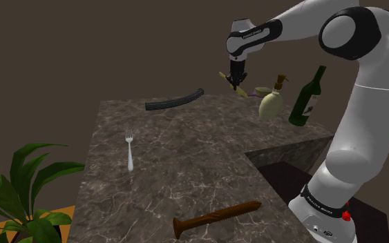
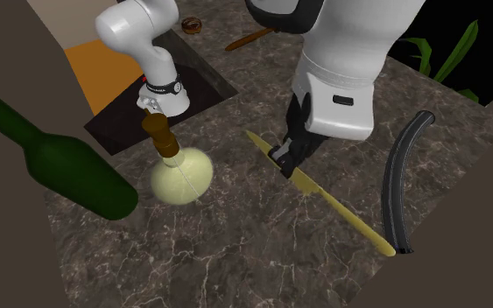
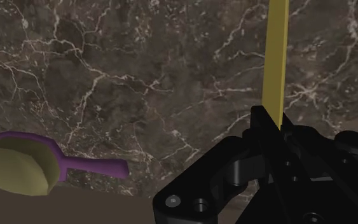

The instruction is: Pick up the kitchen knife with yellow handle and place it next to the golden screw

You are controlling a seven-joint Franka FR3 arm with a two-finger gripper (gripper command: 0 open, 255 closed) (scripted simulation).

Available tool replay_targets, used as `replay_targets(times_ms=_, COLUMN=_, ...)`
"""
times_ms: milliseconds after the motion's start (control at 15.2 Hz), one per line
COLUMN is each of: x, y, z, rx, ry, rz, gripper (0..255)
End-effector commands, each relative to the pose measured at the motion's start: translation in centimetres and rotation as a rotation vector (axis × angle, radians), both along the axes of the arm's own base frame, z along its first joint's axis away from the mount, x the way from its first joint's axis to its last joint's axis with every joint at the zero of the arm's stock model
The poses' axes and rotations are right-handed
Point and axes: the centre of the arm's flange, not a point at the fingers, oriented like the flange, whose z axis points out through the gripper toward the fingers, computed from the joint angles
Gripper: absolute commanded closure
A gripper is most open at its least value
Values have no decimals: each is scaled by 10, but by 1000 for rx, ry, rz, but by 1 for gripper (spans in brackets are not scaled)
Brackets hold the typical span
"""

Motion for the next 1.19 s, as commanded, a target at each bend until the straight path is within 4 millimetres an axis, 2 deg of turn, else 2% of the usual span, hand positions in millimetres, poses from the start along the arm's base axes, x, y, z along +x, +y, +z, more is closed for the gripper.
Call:
replay_targets(times_ms=0, x=-16, y=19, z=0, rx=0, ry=0, rz=0, gripper=255)
replay_targets(times_ms=1122, x=-158, y=192, z=0, rx=0, ry=0, rz=0, gripper=255)
